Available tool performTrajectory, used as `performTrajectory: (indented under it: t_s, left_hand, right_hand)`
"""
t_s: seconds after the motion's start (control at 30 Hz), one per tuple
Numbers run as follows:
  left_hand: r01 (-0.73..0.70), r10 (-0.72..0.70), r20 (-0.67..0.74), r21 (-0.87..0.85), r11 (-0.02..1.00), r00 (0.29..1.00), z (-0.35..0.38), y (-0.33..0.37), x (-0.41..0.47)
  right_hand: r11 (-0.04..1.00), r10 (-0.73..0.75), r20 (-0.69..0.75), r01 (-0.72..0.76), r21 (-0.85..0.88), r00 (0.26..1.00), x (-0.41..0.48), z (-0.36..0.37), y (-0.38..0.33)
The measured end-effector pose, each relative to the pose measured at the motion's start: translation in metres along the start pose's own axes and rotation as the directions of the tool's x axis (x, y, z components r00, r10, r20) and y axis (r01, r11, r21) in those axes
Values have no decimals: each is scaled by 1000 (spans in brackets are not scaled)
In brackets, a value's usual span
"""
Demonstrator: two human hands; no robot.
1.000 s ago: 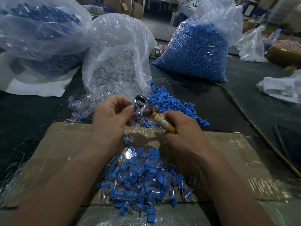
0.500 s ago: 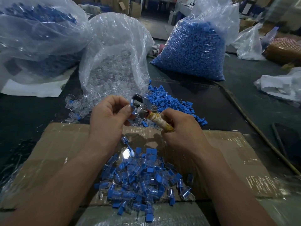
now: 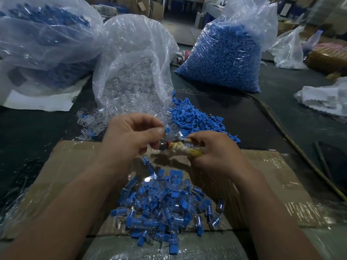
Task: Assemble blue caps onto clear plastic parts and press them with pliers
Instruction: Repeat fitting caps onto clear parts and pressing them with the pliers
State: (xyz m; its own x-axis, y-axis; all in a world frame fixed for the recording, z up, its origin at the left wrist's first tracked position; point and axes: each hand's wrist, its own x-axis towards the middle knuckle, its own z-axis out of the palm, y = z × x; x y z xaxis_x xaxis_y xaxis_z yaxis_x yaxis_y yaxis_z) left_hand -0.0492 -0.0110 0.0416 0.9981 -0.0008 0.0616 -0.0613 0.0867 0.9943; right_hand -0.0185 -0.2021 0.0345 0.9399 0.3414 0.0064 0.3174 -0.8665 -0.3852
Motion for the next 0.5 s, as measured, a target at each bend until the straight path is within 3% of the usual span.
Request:
performTrajectory:
  t_s: [0.13,0.4,0.5]
  left_hand:
    - [57,-89,277,122,991,957,5,2,-6]
    - [-37,-163,579,318,947,799,8,-4,-7]
    - [-40,-178,617,322,946,766,7,-3,-8]
  right_hand:
    - [1000,16,58,-15,-20,998,1,1,-2]
    - [997,70,82,-68,-33,994,3,3,2]
    - [997,70,84,-68,-23,994,3,4,2]
